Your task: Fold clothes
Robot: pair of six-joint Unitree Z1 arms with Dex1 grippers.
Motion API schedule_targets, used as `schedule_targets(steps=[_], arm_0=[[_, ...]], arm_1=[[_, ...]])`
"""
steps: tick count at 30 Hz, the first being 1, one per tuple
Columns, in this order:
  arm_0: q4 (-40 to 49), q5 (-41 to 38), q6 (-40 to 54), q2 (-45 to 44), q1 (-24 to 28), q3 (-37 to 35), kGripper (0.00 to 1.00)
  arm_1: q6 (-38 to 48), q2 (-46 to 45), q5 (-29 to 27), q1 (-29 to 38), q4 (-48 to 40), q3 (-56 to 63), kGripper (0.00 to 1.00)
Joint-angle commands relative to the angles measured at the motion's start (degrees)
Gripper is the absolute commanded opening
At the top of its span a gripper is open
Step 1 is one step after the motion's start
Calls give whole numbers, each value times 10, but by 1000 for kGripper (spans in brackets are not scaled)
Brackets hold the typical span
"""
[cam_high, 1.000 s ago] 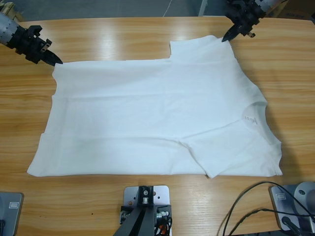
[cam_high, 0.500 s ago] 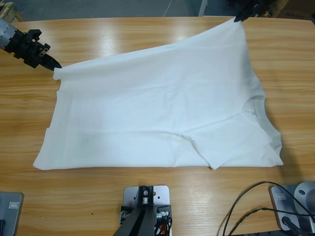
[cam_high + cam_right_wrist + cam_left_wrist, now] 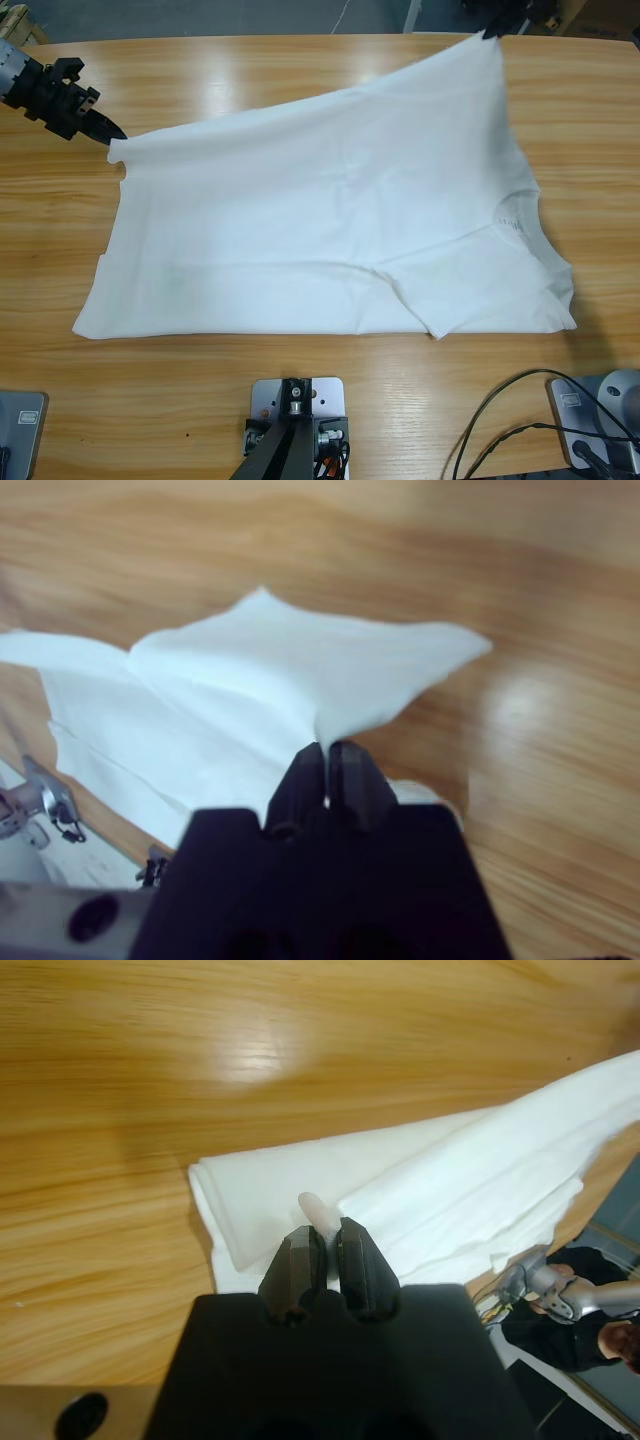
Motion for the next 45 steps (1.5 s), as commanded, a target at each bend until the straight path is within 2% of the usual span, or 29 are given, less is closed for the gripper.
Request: schedule_targets(steps=[1,12,23,34,45], arm_0=[[5,-14,2,-23,-7,27,0],[5,-13,-4,-38,-7,57,0],[6,-14,-13,-48,-9,76,0],[6,-14,-35,-48,-36,100,0],[6,-8,-41,-53,-36,127,0]], arm_1=[[-19,-14,-1,-10,100,67,0],[-22,-89,-11,-10,25,241,0],[-23,-140,-17,-11,-17,352,0],[-34,-164,-24,-12,-28,403,0],[-36,-178,-24,-12,-43,452,0]])
